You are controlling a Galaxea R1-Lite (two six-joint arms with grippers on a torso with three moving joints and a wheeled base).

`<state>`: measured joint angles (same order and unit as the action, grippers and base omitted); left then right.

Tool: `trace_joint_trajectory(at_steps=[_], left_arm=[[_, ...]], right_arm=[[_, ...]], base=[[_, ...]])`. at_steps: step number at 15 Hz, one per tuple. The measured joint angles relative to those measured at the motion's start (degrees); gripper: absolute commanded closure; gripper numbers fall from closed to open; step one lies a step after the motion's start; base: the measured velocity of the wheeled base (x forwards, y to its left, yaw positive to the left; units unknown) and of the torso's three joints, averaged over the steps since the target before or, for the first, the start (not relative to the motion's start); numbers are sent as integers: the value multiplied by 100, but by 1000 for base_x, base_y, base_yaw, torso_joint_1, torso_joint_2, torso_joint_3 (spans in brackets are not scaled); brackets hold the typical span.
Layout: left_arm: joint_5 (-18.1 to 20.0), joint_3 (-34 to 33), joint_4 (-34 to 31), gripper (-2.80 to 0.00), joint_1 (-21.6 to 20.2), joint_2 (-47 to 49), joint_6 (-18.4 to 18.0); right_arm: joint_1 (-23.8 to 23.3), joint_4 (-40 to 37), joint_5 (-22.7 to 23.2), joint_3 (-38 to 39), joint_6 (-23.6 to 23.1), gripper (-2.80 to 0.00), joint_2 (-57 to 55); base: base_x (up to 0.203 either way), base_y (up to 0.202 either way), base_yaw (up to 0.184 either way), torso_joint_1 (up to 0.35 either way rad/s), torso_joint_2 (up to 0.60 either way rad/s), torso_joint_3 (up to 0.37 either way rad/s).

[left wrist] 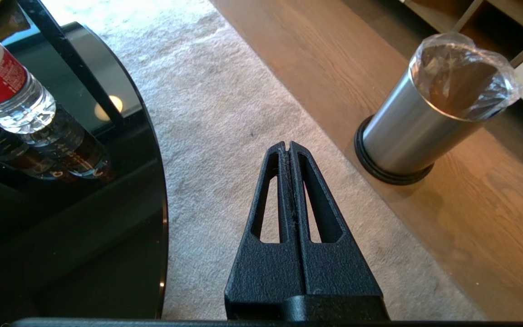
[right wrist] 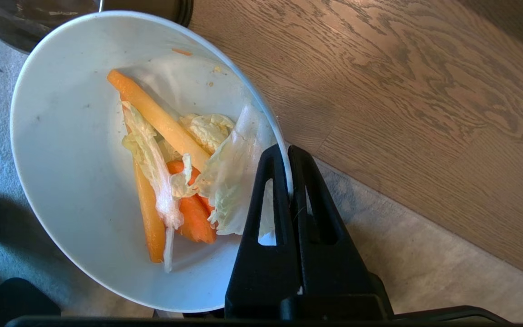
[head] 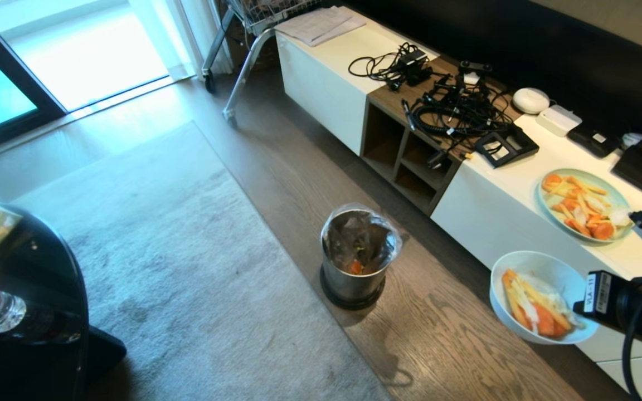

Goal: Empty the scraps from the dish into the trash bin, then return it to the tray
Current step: Move the bowl over the trash can

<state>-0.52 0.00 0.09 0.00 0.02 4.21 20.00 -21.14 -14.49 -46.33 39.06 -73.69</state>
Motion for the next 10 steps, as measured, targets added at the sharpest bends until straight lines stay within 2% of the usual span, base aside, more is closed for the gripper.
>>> trace_joint_trajectory(at_steps=[8,10], left_arm=[[1,0,-1,0,0,0,0],[1,0,-2,0,0,0,-2]], right_arm=[[9,26,-8,-353,0,0,-347],[11,338,-9,-372,-1,0,-401]], base=[[0,0,0,4,2,-197],[0,0,0,1,3,-198]])
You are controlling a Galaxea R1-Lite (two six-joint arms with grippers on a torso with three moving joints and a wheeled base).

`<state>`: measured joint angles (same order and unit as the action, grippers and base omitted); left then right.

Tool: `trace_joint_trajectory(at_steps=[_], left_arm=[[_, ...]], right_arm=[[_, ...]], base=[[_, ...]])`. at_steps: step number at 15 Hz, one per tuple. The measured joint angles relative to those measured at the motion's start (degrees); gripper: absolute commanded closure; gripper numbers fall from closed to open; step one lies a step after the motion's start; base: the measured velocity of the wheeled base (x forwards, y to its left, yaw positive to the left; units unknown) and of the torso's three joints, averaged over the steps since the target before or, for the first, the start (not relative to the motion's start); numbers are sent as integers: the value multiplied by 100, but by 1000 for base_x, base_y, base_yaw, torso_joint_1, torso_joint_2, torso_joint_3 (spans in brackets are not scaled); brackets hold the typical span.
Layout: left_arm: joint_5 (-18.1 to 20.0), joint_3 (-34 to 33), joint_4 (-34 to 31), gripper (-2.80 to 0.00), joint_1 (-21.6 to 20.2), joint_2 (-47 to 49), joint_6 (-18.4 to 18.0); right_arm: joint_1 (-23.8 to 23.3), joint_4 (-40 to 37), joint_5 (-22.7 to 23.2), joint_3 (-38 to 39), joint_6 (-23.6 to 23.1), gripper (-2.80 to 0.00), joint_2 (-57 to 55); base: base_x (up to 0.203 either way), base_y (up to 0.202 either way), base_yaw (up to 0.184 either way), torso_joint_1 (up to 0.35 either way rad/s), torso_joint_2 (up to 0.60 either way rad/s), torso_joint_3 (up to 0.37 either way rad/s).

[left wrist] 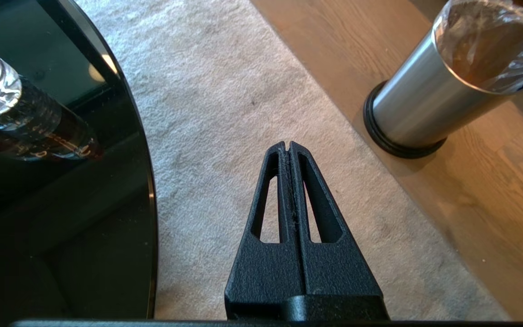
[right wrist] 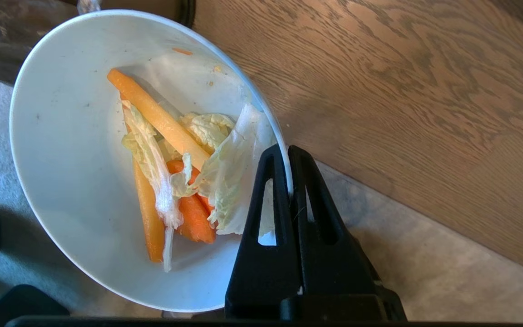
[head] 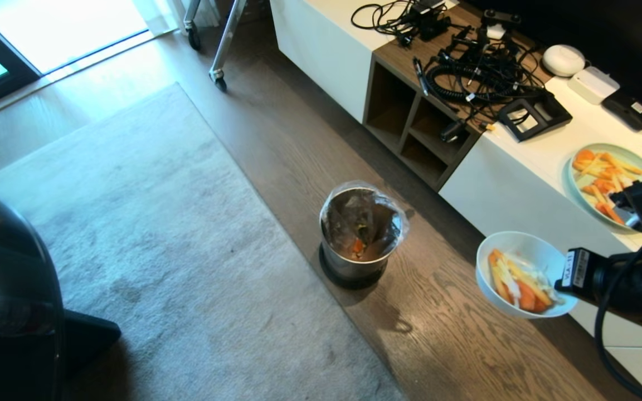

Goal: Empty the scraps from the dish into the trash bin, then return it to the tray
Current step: Move the bowl over the trash can

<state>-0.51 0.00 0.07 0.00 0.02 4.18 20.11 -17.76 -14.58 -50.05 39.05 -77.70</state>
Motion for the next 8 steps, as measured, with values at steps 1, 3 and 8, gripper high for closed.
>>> trace_joint_trajectory(at_steps=[1,3,8], left_arm=[[1,0,0,0,0,0,2],[2,0,0,0,0,0,-2],[0,0,2,0,0,0,0]], right_arm=[[0,191,-7,-4,-10,0,-30],[6,563,-13,-44,-107,0,-88],[9,1482,-11,-90,-634,0,-264]], base=[[0,0,0,2,2,-189],[0,0,0,2,1,-195],[0,0,0,4,0,-200]])
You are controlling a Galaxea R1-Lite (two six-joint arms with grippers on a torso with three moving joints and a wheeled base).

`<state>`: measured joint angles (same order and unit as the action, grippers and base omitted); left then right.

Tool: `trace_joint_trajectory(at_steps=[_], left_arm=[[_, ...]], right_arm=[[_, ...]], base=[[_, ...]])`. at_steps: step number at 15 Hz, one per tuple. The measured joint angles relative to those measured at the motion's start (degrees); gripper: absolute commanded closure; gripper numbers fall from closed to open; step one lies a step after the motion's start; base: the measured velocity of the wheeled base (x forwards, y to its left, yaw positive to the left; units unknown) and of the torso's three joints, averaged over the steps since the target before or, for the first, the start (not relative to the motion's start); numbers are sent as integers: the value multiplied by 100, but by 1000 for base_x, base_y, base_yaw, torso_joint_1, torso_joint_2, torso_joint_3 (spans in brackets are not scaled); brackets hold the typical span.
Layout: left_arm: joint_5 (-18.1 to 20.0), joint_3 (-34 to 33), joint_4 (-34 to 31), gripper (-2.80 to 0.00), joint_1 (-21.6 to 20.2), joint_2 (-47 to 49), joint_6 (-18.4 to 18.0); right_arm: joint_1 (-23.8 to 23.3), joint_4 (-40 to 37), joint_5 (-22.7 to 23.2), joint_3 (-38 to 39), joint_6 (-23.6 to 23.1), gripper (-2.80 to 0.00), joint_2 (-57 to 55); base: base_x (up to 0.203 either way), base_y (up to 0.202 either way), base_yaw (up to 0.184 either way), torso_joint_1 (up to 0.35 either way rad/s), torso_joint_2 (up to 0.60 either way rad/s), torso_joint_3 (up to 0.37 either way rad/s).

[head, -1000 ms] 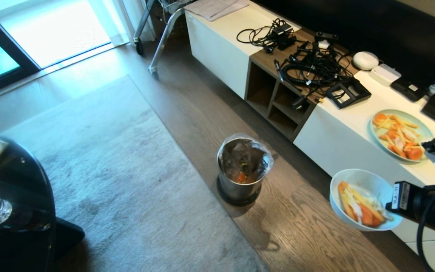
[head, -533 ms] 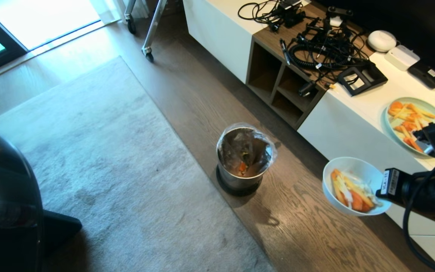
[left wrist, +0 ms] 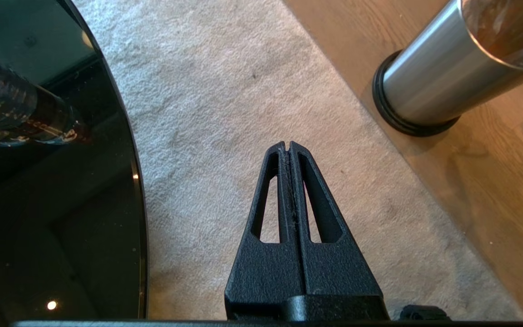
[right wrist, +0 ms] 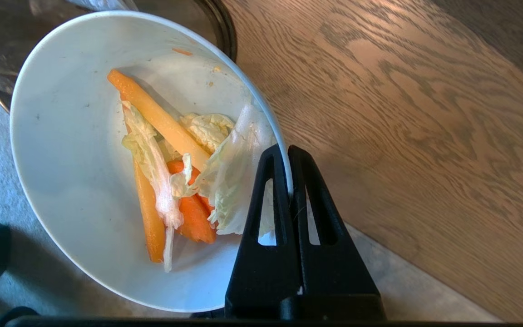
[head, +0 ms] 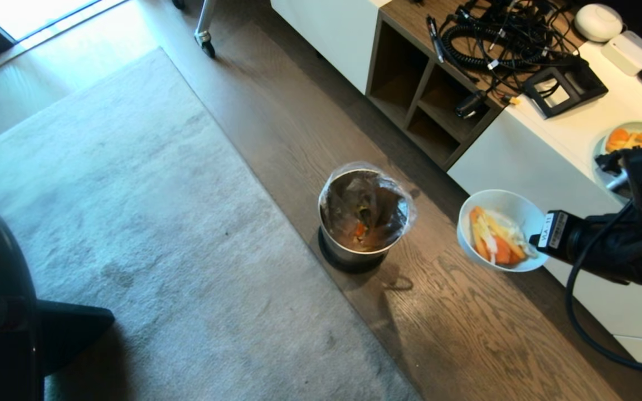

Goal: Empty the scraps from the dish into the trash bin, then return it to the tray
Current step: Move the bowl over the trash can

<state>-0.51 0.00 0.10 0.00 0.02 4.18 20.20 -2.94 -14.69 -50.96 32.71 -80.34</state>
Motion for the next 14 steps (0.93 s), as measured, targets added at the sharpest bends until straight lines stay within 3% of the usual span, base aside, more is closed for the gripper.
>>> trace_joint_trajectory(at_steps=[5,9,14], left_arm=[[0,0,0,0,0,0,0],[1,0,0,0,0,0,1],[1,0,0,0,0,0,0]], right_arm=[[0,994,9,-30,-219,0,-146],[0,1050,9,-37,-230,0,-172],[0,1031,9,-36,-252,0,-172]], base=[[0,0,0,2,2,-197],[0,0,0,2,1,-184],[0,0,0,0,2,-35]])
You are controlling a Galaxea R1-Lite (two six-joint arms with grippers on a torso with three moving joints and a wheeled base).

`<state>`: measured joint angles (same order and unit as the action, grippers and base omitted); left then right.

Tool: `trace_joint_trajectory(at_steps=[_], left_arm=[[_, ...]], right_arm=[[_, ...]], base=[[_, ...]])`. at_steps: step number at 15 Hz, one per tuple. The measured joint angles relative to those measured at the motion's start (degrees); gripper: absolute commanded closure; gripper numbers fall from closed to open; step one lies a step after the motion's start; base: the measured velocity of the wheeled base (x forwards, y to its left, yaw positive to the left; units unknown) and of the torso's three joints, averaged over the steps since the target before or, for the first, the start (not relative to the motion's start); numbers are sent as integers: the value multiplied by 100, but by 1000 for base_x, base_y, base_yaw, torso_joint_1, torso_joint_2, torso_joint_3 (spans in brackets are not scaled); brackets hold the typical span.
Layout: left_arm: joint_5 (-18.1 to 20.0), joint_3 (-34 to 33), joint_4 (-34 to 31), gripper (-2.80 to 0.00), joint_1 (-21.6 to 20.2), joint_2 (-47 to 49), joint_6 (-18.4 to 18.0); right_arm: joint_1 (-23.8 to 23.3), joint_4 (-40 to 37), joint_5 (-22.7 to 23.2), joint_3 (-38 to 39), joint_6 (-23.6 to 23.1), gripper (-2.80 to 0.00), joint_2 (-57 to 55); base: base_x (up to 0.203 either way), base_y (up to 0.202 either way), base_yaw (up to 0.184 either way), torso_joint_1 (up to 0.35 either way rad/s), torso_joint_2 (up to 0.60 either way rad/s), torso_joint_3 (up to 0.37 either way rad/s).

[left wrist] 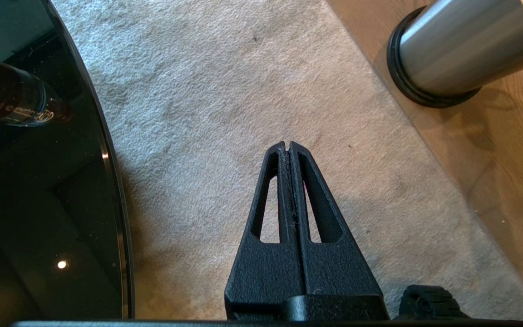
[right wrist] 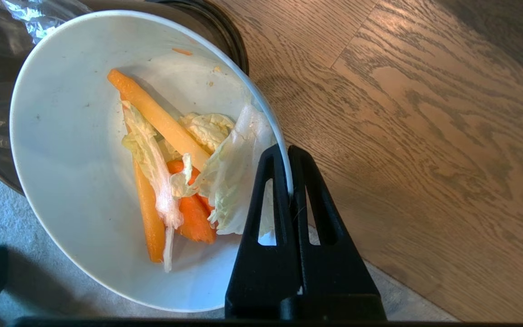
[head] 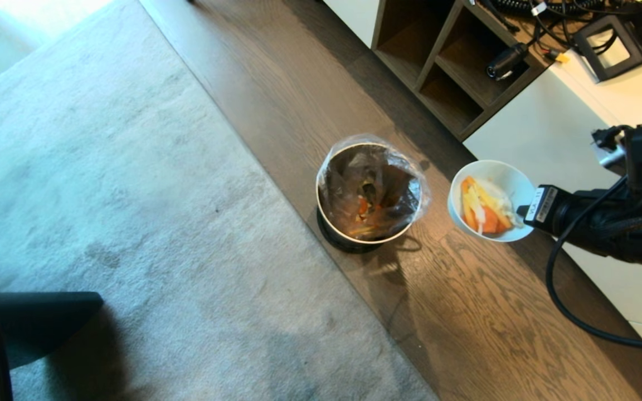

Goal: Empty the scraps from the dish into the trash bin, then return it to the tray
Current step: Move the bowl over the trash can

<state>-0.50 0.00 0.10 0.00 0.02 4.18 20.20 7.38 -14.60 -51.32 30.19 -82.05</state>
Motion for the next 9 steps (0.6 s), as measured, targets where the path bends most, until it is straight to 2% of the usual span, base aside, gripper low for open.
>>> trace_joint_trajectory(at_steps=[6,9], left_arm=[[-1,0,-2,0,0,0,-9],[-1,0,-2,0,0,0,-11]], right_arm=[[62,23,17,-364,-1056,0,-239],[299,3,6,-794,-1321,0,-457]], base=[[0,0,0,0,0,0],[0,0,0,0,0,0]])
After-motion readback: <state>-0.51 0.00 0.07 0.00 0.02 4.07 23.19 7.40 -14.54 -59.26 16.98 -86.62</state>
